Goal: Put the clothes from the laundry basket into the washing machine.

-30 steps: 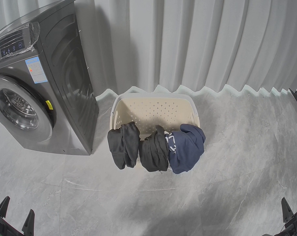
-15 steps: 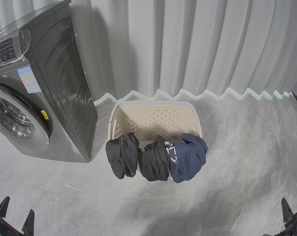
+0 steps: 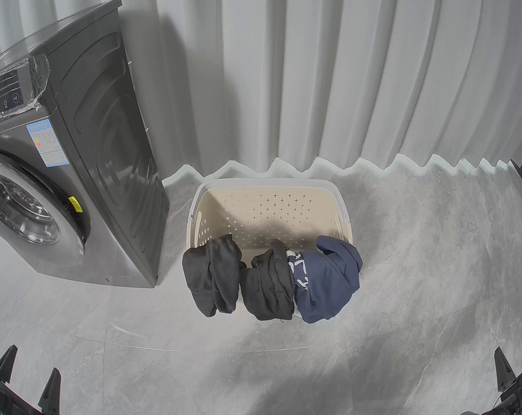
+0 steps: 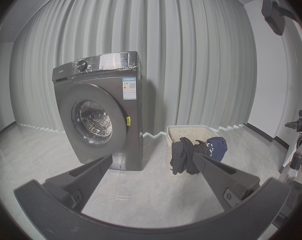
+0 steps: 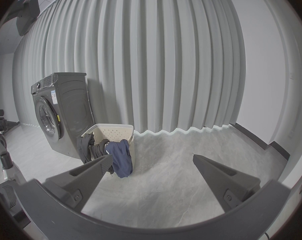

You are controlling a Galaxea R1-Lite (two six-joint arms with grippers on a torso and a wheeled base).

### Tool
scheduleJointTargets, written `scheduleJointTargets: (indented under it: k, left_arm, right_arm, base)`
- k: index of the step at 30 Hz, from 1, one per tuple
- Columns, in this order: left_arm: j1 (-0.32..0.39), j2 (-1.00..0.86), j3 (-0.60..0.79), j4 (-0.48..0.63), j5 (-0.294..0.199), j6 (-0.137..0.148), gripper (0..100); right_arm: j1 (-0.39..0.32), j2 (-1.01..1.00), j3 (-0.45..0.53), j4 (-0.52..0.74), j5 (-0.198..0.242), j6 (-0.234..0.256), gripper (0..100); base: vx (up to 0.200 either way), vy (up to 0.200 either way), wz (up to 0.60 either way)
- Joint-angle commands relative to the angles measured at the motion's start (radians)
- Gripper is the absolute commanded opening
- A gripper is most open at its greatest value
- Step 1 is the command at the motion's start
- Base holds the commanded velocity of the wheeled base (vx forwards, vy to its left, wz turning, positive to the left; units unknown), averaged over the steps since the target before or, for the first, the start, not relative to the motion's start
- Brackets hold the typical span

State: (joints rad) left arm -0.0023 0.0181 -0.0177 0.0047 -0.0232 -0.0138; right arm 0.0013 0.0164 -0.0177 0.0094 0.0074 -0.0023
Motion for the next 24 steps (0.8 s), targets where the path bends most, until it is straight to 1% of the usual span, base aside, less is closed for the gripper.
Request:
scheduleJointTargets:
  k: [1, 10, 19, 22, 24]
  left_arm:
    - [-0.001, -0.018, 0.016, 0.0, -0.001, 0.0, 100]
    - [-0.001, -0.018, 0.016, 0.0, 0.0, 0.0, 100]
    - [-0.001, -0.018, 0.016, 0.0, 0.0, -0.002, 100]
    - [0.001, -0.018, 0.016, 0.0, 0.0, -0.002, 100]
    - [-0.001, -0.018, 0.016, 0.0, 0.0, -0.002, 100]
  right_arm:
    - [0.0, -0.016, 0.016, 0.0, 0.0, -0.001, 100]
    - [0.0, -0.016, 0.016, 0.0, 0.0, -0.001, 100]
    - [0.0, -0.016, 0.016, 0.0, 0.0, -0.001, 100]
    - [0.0, -0.016, 0.016, 0.0, 0.0, -0.001, 100]
    - [0.0, -0.016, 0.016, 0.0, 0.0, -0.001, 100]
  base:
    - [0.2, 0.0, 0.0]
    - [0.2, 0.0, 0.0]
    - [0.0, 0.0, 0.0]
    - [0.0, -0.2, 0.0]
    - [0.0, 0.0, 0.0]
